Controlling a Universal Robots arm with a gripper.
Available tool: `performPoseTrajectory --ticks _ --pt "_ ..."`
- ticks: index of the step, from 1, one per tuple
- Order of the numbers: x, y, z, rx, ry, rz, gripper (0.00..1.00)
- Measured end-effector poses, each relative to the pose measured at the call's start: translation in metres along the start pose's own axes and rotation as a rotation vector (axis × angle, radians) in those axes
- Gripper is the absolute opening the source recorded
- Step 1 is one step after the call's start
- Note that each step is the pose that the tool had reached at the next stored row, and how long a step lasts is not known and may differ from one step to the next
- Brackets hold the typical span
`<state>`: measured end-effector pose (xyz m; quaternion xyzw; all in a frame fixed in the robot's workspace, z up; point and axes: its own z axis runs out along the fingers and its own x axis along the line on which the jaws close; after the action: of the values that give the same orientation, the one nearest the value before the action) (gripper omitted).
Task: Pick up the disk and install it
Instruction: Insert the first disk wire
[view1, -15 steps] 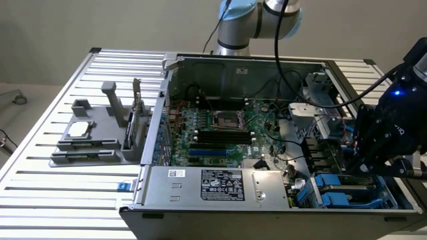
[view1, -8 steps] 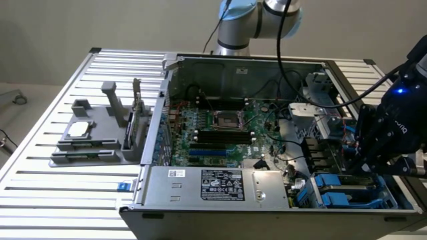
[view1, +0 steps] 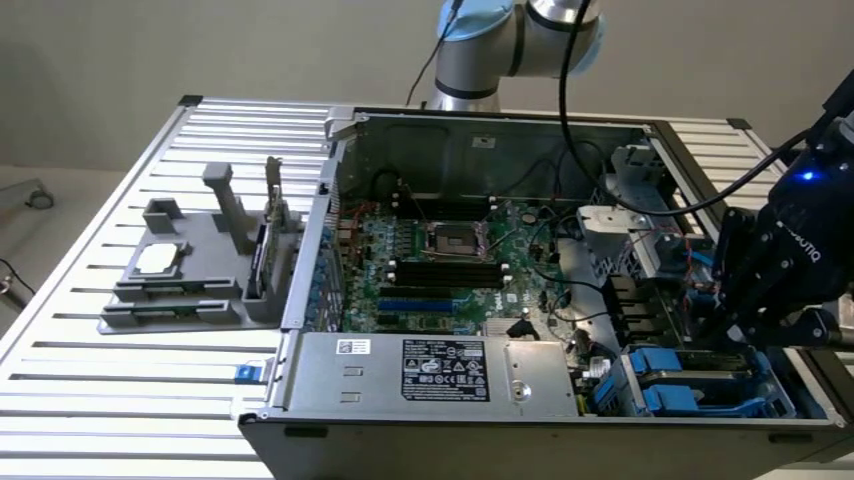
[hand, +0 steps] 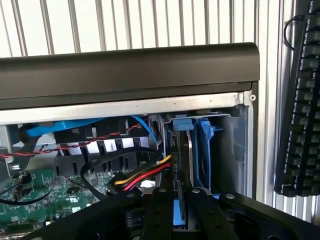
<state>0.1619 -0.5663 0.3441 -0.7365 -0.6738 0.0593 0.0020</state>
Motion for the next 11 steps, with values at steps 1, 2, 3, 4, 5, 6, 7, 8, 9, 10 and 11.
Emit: performPoseTrajectory --ticks 1,2,3,4,5,6,7,8,9,10,11 --pt "0.001 0.0014 0.0000 0.0057 -0.0037 0.000 0.16" --pt "0.001 0.0028 -0.0002 0.0132 -0.0081 0.000 0.16" --pt "0.001 0.0042 -0.0003 0.0215 -0.0125 -0.001 0.16" --pt "0.002 0.0058 -0.0004 0.0304 -0.0168 -0.001 0.16" --pt "0.002 0.0075 -0.0002 0.0392 -0.0202 -0.002 0.16" --pt "0.002 0.0094 -0.0002 0.0499 -0.0229 -0.002 0.16" --pt "0.002 0.0111 -0.0002 0.0613 -0.0245 -0.003 0.16" --pt "0.002 0.0121 -0.0002 0.0693 -0.0252 -0.004 0.16" --pt "0.002 0.0131 -0.0001 0.0773 -0.0260 -0.005 0.16" --pt "0.002 0.0140 0.0002 0.0859 -0.0268 -0.006 0.16" --pt "0.003 0.0152 0.0004 0.0954 -0.0277 -0.006 0.16"
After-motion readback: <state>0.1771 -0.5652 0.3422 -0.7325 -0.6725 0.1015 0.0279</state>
